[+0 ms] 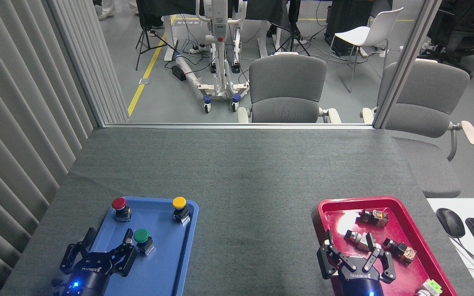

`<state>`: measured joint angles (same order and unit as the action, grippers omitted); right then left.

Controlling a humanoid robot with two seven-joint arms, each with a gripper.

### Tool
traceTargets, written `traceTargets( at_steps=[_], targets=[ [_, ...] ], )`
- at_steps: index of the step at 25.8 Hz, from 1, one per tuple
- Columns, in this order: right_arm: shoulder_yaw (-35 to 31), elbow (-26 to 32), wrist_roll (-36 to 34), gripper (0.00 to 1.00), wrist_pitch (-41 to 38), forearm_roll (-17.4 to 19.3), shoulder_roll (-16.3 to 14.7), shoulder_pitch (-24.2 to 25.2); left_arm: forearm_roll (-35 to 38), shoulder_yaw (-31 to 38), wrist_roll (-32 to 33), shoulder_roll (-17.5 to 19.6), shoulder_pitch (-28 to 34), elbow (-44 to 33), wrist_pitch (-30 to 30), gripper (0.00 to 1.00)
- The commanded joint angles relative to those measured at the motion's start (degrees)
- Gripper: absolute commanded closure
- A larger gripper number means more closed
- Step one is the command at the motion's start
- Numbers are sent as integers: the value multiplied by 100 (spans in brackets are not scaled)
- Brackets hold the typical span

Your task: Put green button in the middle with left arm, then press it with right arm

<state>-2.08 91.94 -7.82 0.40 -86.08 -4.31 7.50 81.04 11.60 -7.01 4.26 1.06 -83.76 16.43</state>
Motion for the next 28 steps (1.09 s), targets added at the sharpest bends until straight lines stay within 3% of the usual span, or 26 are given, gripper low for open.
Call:
traceTargets(
  at_steps=[1, 5, 28],
  targets=[
    [-2, 0, -9, 0, -5, 3, -35, 6, 0, 0, -38, 5, 8, 0, -26, 0],
    [-11, -9, -27, 0, -49, 21, -167, 6, 44, -9, -55, 5, 17, -105, -210, 0],
    [-2, 0, -18, 0, -32, 12, -79, 94, 44, -176, 6, 145, 25, -26, -237, 0]
  ],
)
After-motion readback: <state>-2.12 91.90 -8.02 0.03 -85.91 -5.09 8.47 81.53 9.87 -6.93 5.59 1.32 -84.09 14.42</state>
